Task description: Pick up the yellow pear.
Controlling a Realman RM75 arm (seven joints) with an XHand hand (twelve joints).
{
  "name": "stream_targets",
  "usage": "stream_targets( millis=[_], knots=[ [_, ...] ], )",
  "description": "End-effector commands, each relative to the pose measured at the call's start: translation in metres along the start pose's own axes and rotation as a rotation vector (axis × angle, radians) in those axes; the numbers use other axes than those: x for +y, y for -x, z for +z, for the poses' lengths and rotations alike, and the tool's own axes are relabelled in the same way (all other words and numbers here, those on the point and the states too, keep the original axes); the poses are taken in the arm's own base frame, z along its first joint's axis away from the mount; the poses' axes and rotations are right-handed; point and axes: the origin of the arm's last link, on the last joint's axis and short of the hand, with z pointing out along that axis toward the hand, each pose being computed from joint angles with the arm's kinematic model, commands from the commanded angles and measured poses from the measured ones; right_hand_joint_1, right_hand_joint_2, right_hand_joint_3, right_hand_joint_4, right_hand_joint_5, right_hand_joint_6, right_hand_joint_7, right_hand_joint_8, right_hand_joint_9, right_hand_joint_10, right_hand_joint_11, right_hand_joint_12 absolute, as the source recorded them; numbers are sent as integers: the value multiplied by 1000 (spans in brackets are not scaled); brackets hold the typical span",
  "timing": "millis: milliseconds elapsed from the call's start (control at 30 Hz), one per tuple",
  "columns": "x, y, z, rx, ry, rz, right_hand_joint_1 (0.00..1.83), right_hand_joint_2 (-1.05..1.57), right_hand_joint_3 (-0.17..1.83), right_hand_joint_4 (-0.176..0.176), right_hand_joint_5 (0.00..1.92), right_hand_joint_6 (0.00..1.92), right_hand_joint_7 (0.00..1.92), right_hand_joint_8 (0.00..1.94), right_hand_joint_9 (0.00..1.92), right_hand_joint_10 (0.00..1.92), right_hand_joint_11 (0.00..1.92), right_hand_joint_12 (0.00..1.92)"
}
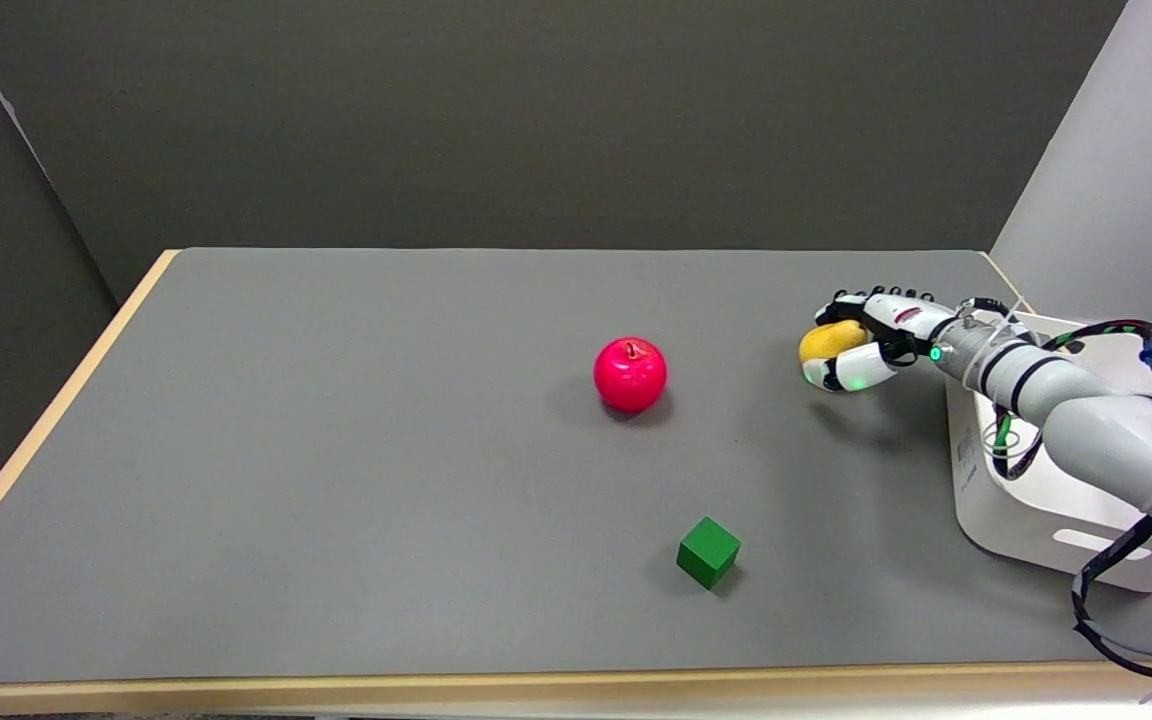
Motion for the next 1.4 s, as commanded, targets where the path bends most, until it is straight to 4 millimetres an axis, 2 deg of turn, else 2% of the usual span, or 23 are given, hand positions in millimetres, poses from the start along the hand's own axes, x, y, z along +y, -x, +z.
stream_targets(
  millis=[33,167,200,233,300,400,500,567,600,633,667,700,733,867,1033,1233,1400],
  knots=[
    [-2,6,1,-13,-3,-10,588,601,882,16,276,493,295,351,173,801,258,1493],
    [-3,6,1,-8,-7,-23,694,607,913,14,278,496,317,365,205,833,304,1548],
    [-56,13,-9,-26,-166,74,730,610,924,14,280,498,329,374,223,851,323,1569],
    [-16,7,0,-5,-47,-3,771,615,936,12,282,502,348,388,247,874,348,1596],
    [0,5,2,10,2,-44,835,625,959,10,290,516,393,428,297,928,398,1642],
    [-11,3,2,56,-32,-88,919,661,976,9,329,609,480,539,409,1048,466,1690],
    [-16,2,1,95,-51,-125,954,747,937,28,419,929,636,793,566,1197,550,1730],
    [-18,2,1,99,-54,-129,953,758,933,29,439,999,677,873,609,1241,565,1742],
    [-18,1,1,101,-55,-129,1107,903,656,25,478,1027,706,1115,659,1233,601,1780],
    [-18,0,1,108,-56,-128,1309,1096,286,17,528,1066,741,1425,721,1218,646,1831],
    [-66,5,-11,105,-202,-25,1247,1151,211,-18,537,1262,768,1396,733,1235,641,1837],
    [-41,0,-4,119,-126,-80,1170,1220,116,-61,549,1510,802,1359,747,1257,634,1845],
    [-19,-5,0,130,-61,-125,1153,1237,89,-72,554,1565,812,1350,754,1266,616,1867],
    [-21,-12,-1,160,-68,-114,1163,1174,180,-70,593,1545,848,1312,767,1319,523,1921],
    [-25,-26,-4,210,-79,-107,1157,1186,164,-65,589,1564,842,1309,778,1331,504,1921],
    [-36,-66,-18,364,-118,-89,1161,1184,154,-63,601,1554,853,1287,780,1340,494,1921],
    [-52,-106,-47,560,-180,-79,1174,1135,228,-70,620,1531,875,1263,775,1355,492,1921]
  ],
)
